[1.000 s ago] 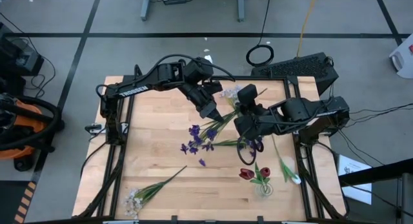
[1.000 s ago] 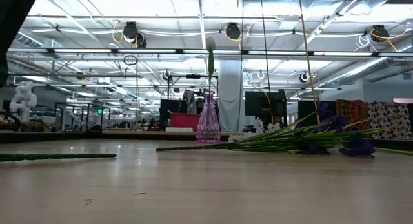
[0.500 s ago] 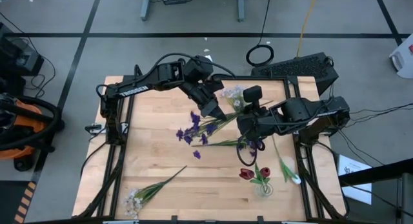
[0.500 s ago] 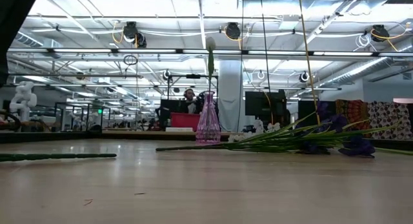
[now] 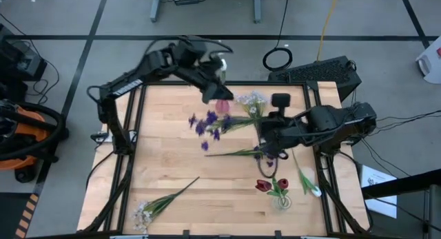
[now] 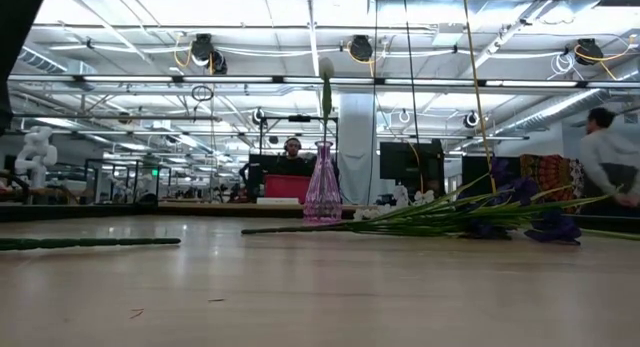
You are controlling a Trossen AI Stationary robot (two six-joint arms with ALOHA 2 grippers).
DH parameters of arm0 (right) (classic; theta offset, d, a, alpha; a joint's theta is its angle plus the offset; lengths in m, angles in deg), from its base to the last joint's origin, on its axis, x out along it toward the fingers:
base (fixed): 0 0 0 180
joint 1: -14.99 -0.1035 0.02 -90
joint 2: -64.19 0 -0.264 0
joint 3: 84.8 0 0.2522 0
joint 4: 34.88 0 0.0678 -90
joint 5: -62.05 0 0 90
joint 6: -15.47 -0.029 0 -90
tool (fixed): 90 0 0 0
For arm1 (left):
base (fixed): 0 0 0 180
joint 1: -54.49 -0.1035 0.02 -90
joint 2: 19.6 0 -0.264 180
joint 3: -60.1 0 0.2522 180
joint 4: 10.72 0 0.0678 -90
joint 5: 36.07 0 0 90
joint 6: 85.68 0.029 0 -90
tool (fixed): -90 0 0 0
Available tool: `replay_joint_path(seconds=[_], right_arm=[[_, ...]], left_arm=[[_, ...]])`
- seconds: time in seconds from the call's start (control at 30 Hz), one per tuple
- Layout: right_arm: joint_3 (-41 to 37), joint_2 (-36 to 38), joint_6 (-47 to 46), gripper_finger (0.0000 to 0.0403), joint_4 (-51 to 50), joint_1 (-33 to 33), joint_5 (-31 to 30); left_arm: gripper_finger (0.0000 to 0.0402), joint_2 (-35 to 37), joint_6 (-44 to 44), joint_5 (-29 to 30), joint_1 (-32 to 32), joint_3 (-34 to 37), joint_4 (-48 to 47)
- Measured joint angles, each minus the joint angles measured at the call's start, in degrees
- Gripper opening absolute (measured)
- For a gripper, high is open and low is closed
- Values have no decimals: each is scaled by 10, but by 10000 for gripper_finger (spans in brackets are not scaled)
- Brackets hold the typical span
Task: Sort flowers into vase by color
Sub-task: Put the left purple flowers into the transparent vase
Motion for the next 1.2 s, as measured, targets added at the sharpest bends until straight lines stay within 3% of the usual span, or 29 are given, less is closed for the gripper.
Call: replay_joint_path(seconds=[0.3,0.53,0.77,0.9,1.2], right_arm=[[-3,99,-325,0,0,-74,-27],[-58,133,-575,0,23,-235,-183],[-178,110,-788,0,117,-372,-344],[-228,86,-836,0,198,-429,-429],[-236,35,-815,0,285,-487,-440]], left_arm=[[128,80,131,131,-4,6,-87],[128,118,187,165,-4,92,-83],[128,160,188,143,-4,270,45],[128,176,174,98,-4,372,107],[128,184,143,35,5,503,218]])
